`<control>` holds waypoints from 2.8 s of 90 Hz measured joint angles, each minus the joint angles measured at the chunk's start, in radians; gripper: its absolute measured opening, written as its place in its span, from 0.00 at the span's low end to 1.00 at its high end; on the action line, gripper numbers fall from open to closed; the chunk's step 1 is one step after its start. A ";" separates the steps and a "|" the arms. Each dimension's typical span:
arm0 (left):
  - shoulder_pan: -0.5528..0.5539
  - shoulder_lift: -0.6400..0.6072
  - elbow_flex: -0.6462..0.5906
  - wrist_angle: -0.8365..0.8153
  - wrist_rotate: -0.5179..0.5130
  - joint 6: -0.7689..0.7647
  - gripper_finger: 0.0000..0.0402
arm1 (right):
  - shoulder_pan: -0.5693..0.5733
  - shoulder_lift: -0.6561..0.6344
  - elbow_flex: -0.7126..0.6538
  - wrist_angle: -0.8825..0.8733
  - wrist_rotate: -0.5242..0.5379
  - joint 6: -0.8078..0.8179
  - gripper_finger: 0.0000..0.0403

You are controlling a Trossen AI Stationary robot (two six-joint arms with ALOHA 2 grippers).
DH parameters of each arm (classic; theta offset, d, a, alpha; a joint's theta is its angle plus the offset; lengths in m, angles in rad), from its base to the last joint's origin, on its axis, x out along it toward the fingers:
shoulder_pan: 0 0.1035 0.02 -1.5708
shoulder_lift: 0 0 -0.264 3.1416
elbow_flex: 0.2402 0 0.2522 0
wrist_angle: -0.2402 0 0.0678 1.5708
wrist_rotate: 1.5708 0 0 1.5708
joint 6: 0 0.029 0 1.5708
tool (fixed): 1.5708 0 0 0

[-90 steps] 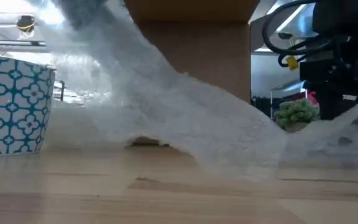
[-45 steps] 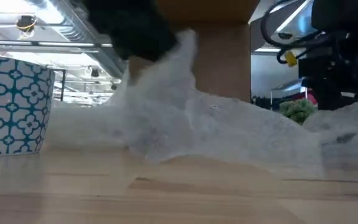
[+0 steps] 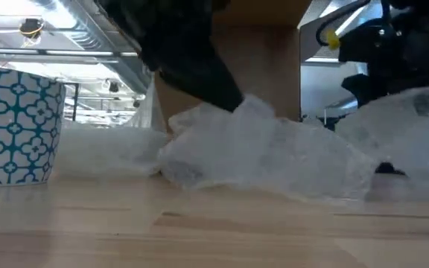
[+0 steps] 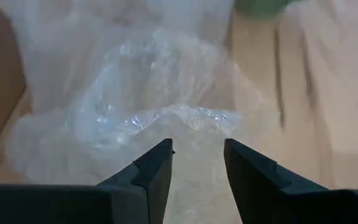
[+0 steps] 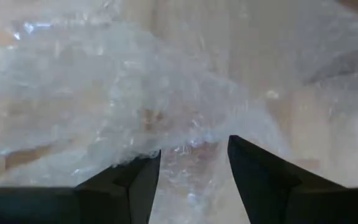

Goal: Wrap mug
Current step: Prepare the bubble wrap

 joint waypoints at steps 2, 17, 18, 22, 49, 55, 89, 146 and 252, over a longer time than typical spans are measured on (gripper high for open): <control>-0.003 -0.010 0.014 -0.043 -0.001 -0.019 0.32 | 0.000 0.000 0.000 -0.026 -0.001 0.002 0.44; -0.026 -0.080 0.117 -0.321 -0.008 -0.078 0.32 | 0.000 0.000 0.000 -0.166 0.000 0.022 0.44; -0.027 -0.082 0.122 -0.334 -0.006 -0.080 0.32 | 0.000 0.000 0.000 -0.168 -0.001 0.022 0.44; -0.030 -0.094 0.140 -0.384 0.002 -0.093 0.32 | 0.000 0.000 0.000 -0.174 -0.001 0.023 0.44; -0.043 -0.115 0.232 -0.351 -0.003 -0.070 0.32 | 0.000 0.000 0.000 -0.184 -0.008 0.028 0.44; -0.037 -0.088 0.230 -0.216 -0.036 0.037 0.32 | 0.000 0.000 0.000 -0.175 -0.007 0.023 0.44; 0.046 0.225 0.223 -0.015 0.099 0.105 0.32 | 0.000 0.000 -0.001 -0.033 -0.025 0.014 0.44; 0.085 0.354 0.227 0.025 0.119 0.060 0.30 | -0.001 0.000 -0.005 -0.073 0.000 -0.023 0.44; 0.083 0.076 0.322 -0.485 -0.234 -0.117 0.00 | -0.001 0.000 -0.115 0.103 -0.045 -0.041 0.44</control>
